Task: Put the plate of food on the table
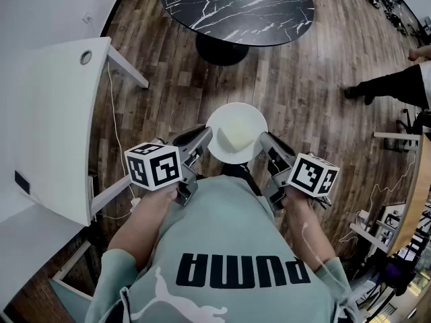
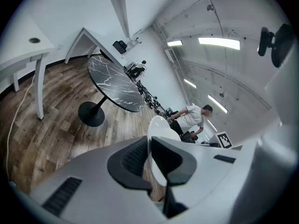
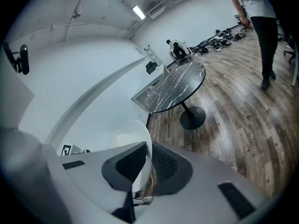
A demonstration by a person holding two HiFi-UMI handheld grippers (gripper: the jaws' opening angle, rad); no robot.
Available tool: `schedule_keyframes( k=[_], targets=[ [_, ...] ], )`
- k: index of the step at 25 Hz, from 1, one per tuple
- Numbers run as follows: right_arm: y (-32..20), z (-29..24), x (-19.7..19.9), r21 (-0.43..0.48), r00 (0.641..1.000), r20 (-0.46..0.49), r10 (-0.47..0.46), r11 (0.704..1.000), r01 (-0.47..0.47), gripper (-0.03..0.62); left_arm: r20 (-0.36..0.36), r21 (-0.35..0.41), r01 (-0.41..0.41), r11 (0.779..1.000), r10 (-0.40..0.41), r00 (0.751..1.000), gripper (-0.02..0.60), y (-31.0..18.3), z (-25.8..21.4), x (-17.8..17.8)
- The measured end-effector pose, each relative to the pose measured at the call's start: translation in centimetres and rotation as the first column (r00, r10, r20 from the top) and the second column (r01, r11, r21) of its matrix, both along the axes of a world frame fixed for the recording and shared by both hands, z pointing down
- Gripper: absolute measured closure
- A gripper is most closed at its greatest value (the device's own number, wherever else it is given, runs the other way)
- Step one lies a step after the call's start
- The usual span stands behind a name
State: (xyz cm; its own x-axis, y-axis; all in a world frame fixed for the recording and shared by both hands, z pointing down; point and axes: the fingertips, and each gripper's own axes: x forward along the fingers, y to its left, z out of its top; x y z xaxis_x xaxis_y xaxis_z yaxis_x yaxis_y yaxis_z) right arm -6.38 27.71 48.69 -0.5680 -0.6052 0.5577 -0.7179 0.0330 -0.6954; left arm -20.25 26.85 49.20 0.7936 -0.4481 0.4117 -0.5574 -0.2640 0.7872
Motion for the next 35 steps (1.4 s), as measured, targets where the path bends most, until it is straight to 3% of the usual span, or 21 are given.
schedule_keyframes(
  k=[17,35],
  targets=[
    [-8.0,-1.2,9.2,0.043,0.998,0.051,0.021,0.999,-0.023,0.554,0.061,0.029,-0.016,0.999,0.014,0.998,0.549,-8.0,-1.8,9.2],
    [-13.9,-1.5,19.0,0.101,0.995,0.096,-0.008,0.995,-0.002,0.554,0.083,0.047,0.048,0.998,-0.052,0.995,0.549,-12.5,-2.9,18.6]
  ],
)
